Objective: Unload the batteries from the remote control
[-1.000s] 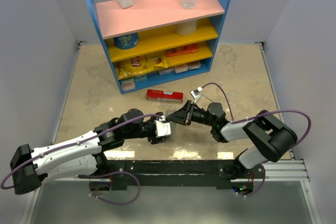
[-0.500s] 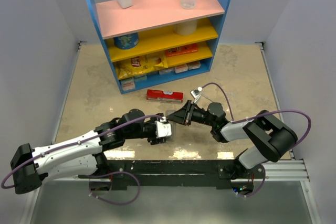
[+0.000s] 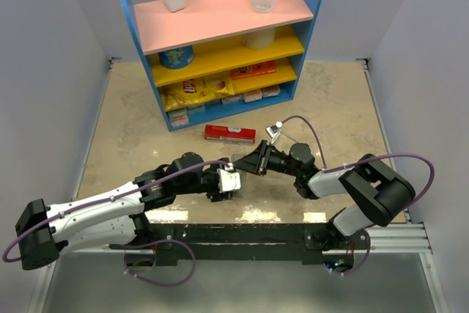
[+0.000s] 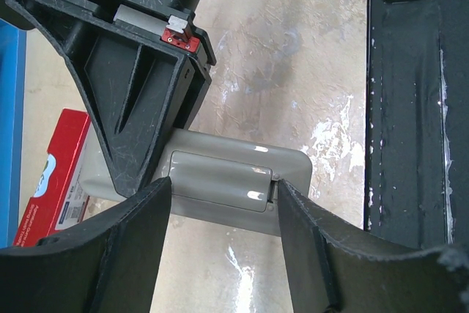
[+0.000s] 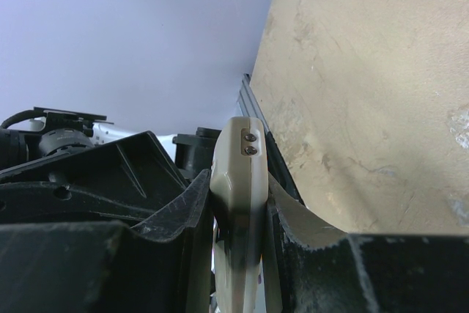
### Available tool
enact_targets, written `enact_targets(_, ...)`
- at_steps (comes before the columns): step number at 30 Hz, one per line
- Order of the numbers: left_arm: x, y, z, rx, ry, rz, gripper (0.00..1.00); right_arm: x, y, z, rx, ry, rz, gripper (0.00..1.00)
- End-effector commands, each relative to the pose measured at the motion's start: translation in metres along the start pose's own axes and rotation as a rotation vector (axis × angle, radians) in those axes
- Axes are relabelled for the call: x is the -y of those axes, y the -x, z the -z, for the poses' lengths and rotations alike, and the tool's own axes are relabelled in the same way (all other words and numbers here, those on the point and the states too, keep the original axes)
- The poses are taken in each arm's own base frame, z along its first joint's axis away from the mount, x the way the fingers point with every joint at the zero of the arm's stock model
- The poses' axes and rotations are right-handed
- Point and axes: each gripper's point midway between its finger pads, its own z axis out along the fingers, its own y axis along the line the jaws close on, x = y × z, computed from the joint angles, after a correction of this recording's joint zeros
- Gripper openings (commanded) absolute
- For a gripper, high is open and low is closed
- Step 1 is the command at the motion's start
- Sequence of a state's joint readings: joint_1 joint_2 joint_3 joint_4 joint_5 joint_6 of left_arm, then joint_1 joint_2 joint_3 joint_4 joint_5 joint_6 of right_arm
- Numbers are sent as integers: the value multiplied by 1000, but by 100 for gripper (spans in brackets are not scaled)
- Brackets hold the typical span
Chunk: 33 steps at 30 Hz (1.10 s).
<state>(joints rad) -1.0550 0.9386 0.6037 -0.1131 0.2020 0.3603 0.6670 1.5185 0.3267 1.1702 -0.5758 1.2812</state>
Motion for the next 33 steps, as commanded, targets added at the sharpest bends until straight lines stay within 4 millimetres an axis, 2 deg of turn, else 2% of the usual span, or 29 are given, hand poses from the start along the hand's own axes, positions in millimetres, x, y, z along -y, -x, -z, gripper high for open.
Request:
enact_targets(1,-7,13,-3,48,21,-39,64,-23,0,1,-7,79,34,0)
enact_targets(9,-15,19,-1,68,61,-62,64,-24,-3,0,-24,95,26,0)
enact_targets(16,-22,8,2,31,110,-76,64,-26,-5,2,-26,105,23,0)
enact_targets(25,-30,11,3,35,152,-73,64,-21,-10,3,-43,101,15,0)
enact_targets(33,-33,10,6,33,175,-69,64,-5,-18,5,-63,56,-2,0)
